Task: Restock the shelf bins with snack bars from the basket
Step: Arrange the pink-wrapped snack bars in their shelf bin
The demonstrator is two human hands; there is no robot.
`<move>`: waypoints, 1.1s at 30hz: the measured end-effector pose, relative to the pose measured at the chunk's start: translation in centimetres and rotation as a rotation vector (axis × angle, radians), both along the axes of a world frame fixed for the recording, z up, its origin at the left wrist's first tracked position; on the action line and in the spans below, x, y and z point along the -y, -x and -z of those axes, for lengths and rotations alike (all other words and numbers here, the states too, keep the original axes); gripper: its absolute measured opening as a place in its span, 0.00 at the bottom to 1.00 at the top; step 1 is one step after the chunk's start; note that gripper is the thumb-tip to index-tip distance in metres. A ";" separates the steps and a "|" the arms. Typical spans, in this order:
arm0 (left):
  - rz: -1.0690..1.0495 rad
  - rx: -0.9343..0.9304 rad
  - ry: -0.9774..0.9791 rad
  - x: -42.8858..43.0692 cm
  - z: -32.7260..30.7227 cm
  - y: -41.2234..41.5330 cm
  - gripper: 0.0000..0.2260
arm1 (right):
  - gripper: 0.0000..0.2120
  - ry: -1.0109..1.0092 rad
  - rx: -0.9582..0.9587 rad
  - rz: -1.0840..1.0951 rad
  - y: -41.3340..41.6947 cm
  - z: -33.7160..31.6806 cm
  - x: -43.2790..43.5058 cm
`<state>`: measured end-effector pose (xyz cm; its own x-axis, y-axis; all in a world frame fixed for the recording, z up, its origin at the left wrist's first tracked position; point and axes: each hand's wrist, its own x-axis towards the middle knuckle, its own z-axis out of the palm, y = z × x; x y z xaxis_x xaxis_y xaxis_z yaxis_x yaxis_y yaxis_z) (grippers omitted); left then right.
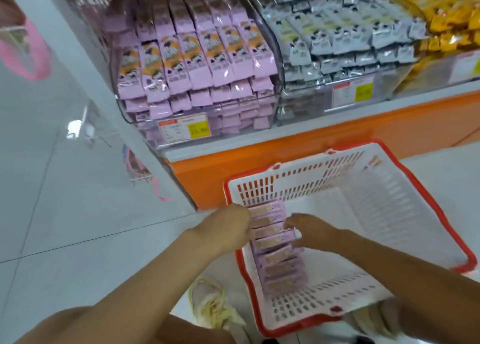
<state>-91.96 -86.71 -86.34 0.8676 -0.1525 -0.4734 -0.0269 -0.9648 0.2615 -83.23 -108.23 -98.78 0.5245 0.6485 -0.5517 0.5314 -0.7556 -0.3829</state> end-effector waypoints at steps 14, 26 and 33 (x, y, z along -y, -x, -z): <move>0.064 -0.077 -0.058 -0.4 3.6 -1.7 0.13 | 0.31 0.170 0.282 -0.212 3.5 9.7 -1.0; -0.076 -0.106 0.164 -1.8 3.8 -1.4 0.11 | 0.25 -0.285 -0.874 0.650 3.0 3.2 0.1; -0.387 -0.057 0.564 0.0 -1.2 -2.2 0.25 | 0.27 -0.957 -1.748 0.845 3.2 -5.3 0.9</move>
